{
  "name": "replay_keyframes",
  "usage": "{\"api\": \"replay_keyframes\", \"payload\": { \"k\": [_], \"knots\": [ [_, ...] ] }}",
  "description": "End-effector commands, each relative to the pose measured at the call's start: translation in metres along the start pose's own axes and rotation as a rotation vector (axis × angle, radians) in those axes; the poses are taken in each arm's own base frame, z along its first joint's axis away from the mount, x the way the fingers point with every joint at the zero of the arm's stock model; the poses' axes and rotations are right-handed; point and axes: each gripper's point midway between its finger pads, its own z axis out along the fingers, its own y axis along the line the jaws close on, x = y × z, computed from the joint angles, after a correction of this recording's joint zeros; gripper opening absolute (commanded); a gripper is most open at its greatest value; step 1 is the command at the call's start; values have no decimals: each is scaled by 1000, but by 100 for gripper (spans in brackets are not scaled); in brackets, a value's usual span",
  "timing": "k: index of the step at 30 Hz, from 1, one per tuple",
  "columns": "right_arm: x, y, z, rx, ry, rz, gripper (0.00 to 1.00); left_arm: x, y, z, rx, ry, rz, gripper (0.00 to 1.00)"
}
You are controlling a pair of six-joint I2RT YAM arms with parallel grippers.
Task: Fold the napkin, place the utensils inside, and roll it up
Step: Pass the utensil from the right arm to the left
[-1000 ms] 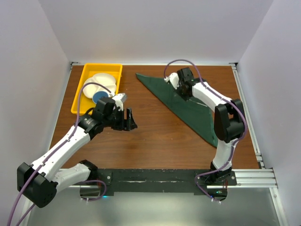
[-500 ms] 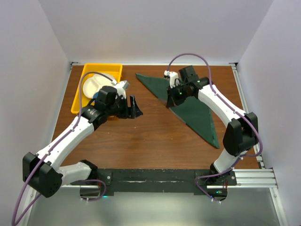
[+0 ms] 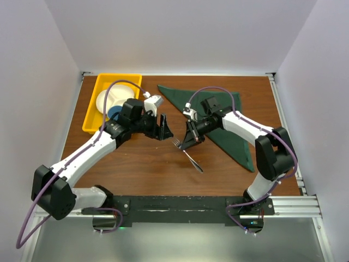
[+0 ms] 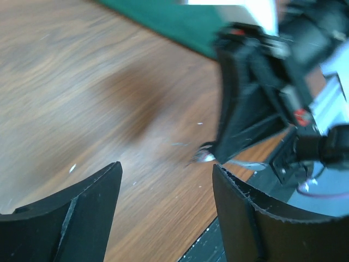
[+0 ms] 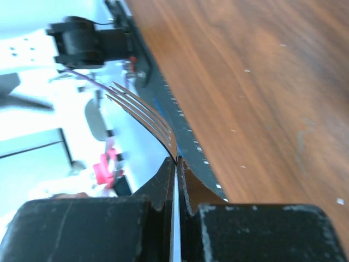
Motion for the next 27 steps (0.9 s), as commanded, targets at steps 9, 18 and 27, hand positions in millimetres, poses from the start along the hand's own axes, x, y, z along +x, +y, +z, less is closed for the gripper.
{"api": "replay_keyframes", "payload": {
  "k": [9,18,27],
  "knots": [
    [0,43,-6,-150,-5,-16,0,13,-26,16,185,43,213,68],
    [2,51,-6,-152,-10,-30,0,23,-24,22,202,56,180,42],
    [-24,36,-24,300,-142,-263,41,7,-2,19,-8,120,73,0]
  ]
}}
